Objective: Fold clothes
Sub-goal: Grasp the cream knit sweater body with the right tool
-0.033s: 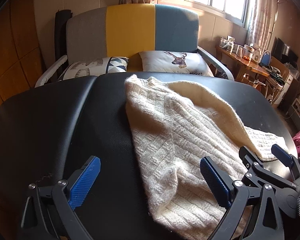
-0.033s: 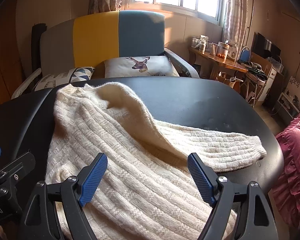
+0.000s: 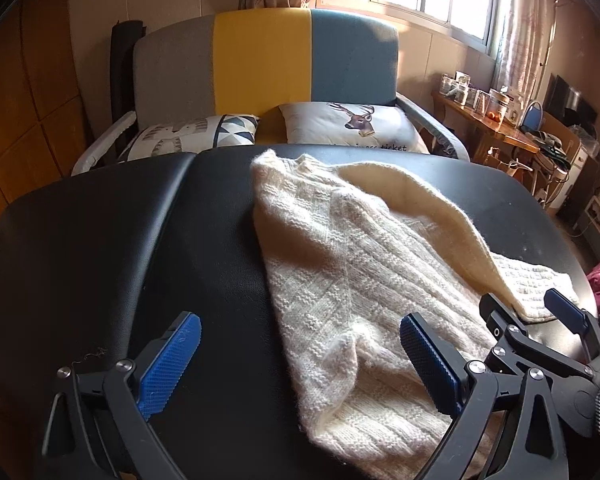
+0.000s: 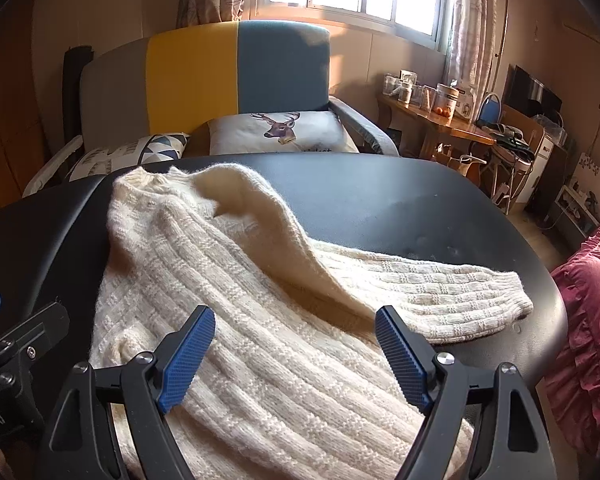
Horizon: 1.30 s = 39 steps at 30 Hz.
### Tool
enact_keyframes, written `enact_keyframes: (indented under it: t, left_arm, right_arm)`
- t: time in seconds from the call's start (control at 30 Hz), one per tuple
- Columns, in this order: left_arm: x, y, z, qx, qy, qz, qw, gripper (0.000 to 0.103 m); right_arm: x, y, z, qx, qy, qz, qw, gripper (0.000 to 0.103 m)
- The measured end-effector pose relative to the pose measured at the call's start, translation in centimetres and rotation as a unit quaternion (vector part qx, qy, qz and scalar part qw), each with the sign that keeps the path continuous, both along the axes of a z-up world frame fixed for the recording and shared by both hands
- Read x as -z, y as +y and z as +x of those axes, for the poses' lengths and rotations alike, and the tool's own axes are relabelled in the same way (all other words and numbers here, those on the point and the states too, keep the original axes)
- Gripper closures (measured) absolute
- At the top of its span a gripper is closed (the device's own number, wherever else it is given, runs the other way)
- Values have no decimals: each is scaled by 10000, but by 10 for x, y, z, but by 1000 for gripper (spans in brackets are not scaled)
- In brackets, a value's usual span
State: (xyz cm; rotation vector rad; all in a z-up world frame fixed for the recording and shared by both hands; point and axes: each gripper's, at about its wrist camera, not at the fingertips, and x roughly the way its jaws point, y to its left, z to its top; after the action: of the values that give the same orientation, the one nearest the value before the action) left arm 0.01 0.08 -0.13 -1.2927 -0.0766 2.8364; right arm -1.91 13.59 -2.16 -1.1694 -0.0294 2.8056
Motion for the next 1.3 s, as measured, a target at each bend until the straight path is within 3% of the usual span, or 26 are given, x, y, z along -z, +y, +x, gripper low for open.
enact_keyframes:
  t: [0.23,0.33,0.5,0.67,0.8,0.87,0.97,1.13,1.3]
  left_arm:
    - [7,3,1,207,137,-154,9996,2]
    - [17,-4,3,533,5,261,9982,2]
    - [39,-32,4,553,-442,743,9947,2]
    - [61,-61,6,570,-888,1223,9869,2]
    - [78,-87,8,478,-1177,1609,9787,2]
    - [83,-98,11,422,-1231,1716,9765,2]
    - [87,-110,16,372,-1294,1834,9738,2]
    - [84,-99,19,400,-1317,1410,9804,2]
    - [73,-72,24,820,-1049,948,9866,2]
  right_arm:
    - [2,0,-1,-81,-101,-11,9999,19]
    - [8,-3,-4,-132,-187,92,9997,19]
    - [9,-1,-4,-442,-316,30,9985,19]
    - [13,29,-1,-1440,-862,-1071,9800,17]
    - [26,61,16,-1564,-1329,-1085,9727,16]
    - [36,81,28,-1590,-1518,-1378,9658,16]
    - [53,104,36,-1263,-1662,-1498,9664,16]
    - [73,127,37,-1015,-1721,-1767,9638,15]
    - [75,117,46,-1625,-1604,-1391,9636,3]
